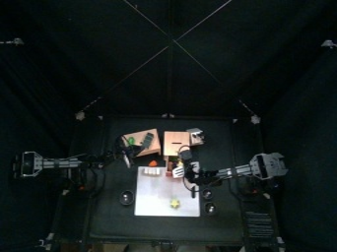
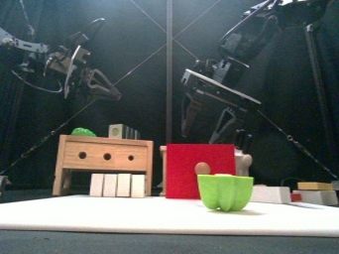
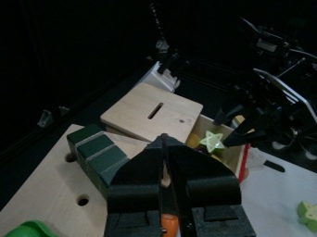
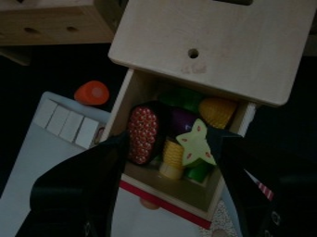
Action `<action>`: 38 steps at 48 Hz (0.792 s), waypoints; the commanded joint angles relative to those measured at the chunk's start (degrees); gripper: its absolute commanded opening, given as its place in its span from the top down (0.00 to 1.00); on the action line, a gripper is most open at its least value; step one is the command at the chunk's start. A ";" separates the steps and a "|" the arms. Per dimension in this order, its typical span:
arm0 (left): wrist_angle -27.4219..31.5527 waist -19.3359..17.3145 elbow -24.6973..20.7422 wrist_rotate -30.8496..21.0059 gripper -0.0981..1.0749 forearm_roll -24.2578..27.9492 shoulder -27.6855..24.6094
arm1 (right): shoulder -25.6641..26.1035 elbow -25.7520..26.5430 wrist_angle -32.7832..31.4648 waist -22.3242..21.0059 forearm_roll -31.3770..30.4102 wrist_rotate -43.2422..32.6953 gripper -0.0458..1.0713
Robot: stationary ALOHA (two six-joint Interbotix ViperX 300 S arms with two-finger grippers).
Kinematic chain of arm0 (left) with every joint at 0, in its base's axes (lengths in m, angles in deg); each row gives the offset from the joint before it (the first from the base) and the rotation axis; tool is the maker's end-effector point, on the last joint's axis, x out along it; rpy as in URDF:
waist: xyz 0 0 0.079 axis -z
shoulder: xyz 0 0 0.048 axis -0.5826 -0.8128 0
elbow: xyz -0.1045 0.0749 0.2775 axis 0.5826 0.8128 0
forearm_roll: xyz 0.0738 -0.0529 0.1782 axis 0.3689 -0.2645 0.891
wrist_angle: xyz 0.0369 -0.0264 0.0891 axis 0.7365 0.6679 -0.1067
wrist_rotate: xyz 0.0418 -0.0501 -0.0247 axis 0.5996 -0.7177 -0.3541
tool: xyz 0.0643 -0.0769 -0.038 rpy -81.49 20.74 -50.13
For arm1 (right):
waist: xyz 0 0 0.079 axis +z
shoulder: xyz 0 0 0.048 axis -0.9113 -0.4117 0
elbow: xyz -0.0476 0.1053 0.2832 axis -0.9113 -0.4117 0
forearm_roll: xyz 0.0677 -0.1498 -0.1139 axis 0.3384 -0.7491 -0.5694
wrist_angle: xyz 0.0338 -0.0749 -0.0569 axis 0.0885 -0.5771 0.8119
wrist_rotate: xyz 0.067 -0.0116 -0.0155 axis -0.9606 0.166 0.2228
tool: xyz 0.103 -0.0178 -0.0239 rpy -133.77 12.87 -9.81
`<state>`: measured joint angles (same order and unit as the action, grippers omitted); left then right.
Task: Grab starfruit bottom
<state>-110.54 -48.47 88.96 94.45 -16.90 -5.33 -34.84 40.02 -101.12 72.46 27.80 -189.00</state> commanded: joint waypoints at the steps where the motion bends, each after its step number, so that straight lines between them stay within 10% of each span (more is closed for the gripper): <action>1: -0.53 0.44 -0.79 0.00 0.54 0.18 0.35 | 2.55 0.62 0.53 3.87 1.14 0.00 0.09; 12: -0.53 0.53 -0.26 0.00 0.54 0.09 1.49 | 0.88 0.88 7.91 12.66 3.96 0.00 0.09; 38: -0.53 0.53 0.26 0.00 0.54 0.09 2.02 | -7.47 0.62 15.12 18.19 7.73 0.00 0.09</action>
<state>-110.54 -48.11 89.93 94.45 -16.90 -3.40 -43.28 40.02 -86.18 90.03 35.44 -189.09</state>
